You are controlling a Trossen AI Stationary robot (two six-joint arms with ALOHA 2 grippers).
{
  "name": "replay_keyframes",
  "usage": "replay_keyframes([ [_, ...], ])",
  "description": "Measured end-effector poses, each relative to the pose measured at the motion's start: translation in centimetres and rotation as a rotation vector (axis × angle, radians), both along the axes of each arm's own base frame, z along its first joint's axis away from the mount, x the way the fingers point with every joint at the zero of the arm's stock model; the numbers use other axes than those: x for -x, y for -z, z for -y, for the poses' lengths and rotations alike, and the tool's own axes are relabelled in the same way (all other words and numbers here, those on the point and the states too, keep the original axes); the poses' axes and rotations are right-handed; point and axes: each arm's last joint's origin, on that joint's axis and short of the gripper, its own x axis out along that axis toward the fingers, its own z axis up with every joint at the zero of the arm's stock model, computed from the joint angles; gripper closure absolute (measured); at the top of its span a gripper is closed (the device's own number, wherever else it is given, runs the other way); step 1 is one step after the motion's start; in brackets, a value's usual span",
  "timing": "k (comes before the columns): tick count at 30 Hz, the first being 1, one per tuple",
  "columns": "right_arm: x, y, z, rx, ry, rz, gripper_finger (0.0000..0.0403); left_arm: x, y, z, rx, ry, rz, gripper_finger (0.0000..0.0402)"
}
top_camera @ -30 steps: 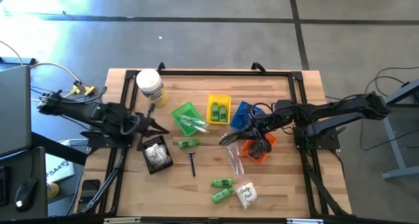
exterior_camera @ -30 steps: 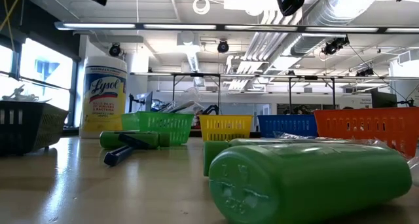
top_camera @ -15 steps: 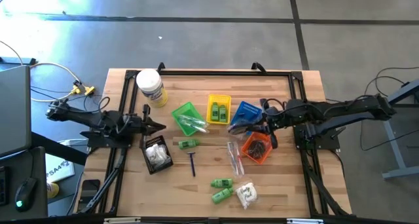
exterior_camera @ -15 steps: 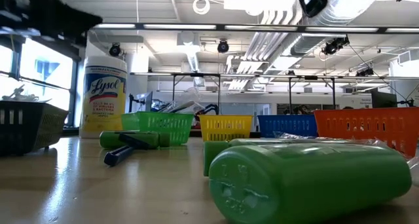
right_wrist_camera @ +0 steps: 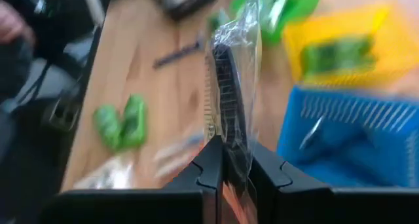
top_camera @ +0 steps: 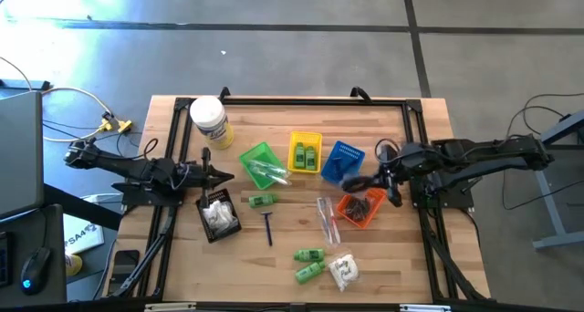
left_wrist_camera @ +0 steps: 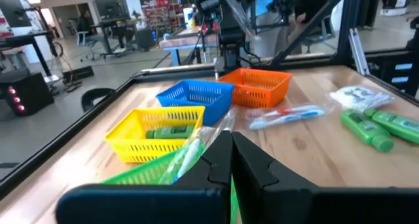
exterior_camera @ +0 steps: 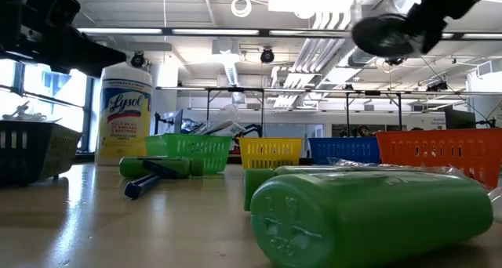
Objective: Pick & Place Travel size toiletries
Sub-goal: Put the hairbrush into the orange bin
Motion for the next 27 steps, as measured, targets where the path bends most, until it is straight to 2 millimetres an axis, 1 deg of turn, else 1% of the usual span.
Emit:
replay_keyframes([
  [4,0.7,0.7,-0.3,-0.119,-0.081,-0.117,0.0369,0.0,0.0,0.0,-0.001,0.000,-0.002,0.0401],
  [6,0.7,1.1,-0.4,-0.152,-0.077,-0.167,0.0369,0.0,0.0,0.0,-0.009,0.000,0.005,0.0401],
  [9,0.4,1.8,-0.4,-0.154,-0.043,-0.250,0.0372,0.0,-0.1,0.0,-0.019,0.001,0.016,0.0401],
  [14,-0.7,3.3,-0.4,-0.134,0.003,-0.379,0.0370,0.0,-0.3,0.0,-0.016,0.000,0.038,0.0401],
  [21,-2.6,5.2,-0.8,-0.142,-0.033,-0.513,0.0371,0.0,-0.3,0.0,-0.016,0.000,0.037,0.0401],
  [27,-3.5,6.5,-0.9,-0.141,-0.041,-0.595,0.0369,0.0,-0.3,0.0,-0.016,0.000,0.037,0.0401],
])
